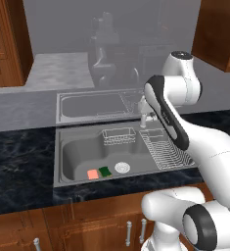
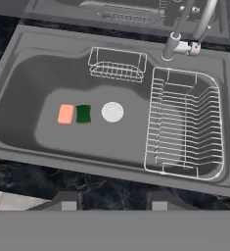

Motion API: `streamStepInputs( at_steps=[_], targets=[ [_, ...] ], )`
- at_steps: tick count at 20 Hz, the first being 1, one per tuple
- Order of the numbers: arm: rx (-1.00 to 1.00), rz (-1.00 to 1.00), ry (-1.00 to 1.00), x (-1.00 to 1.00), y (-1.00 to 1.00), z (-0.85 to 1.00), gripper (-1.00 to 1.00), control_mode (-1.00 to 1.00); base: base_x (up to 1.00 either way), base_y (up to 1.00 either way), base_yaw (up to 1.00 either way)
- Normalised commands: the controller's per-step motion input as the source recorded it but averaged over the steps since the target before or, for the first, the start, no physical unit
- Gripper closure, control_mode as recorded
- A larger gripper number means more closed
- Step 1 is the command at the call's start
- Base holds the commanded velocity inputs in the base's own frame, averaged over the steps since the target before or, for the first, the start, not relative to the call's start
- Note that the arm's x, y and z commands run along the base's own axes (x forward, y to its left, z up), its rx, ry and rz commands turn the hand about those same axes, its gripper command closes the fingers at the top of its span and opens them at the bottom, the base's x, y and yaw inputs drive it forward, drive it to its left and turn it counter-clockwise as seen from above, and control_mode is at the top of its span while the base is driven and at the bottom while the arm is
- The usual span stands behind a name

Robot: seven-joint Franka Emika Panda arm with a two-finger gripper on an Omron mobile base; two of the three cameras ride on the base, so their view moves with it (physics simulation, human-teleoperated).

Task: Pick up the sponge and bar soap from the sink, and place them back in the cabinet, and close the cabinet doors.

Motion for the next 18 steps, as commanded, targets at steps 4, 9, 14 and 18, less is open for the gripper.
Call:
streamStepInputs(
  at_steps=[4, 9, 14, 18],
  targets=[
    [0.0, 0.0, 0.0, 0.0, 0.03, -0.1, -1.0, -1.0, 0.0, 0.0, 0.0],
    [0.0, 0.0, 0.0, 0.03, 0.2, -0.1, -1.0, -1.0, 0.0, 0.0, 0.0],
    [0.01, 0.0, 0.01, 0.14, 0.29, -0.03, -1.0, -1.0, 0.0, 0.0, 0.0],
    [0.06, -0.06, 0.02, 0.11, 0.32, 0.0, -1.0, -1.0, 0.0, 0.0, 0.0]
  ],
)
